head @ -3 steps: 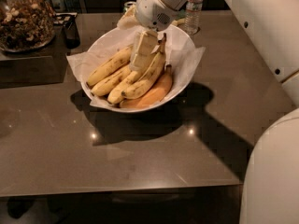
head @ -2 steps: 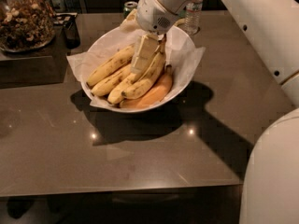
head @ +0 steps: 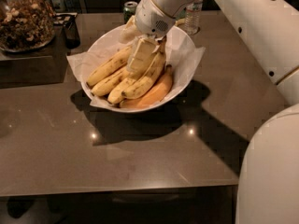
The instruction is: Pick banana from white bowl
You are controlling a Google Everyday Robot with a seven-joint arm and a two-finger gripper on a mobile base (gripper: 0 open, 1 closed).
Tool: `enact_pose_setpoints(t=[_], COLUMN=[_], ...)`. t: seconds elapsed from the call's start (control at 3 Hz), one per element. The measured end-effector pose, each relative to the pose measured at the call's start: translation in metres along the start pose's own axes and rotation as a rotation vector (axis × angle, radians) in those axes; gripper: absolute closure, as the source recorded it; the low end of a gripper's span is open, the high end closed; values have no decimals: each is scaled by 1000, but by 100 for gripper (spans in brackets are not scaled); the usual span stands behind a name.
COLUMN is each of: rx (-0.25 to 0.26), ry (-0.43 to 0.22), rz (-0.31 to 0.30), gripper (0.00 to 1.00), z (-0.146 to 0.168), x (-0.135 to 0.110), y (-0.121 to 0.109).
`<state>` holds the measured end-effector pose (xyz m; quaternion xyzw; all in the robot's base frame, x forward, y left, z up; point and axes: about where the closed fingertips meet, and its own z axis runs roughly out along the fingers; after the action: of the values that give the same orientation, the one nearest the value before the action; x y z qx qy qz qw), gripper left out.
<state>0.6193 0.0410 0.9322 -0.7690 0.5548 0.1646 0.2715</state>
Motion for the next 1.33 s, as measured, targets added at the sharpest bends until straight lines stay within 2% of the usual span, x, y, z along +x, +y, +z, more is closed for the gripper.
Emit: enact_pose_setpoints(t=[0.67, 1.0, 1.33], rx=[-16, -16, 20], ry=[8, 10, 0], rz=[15, 16, -6], gripper=[82, 100, 100], z=[7, 6, -14], x=[7, 8, -3], y=[1, 1, 2])
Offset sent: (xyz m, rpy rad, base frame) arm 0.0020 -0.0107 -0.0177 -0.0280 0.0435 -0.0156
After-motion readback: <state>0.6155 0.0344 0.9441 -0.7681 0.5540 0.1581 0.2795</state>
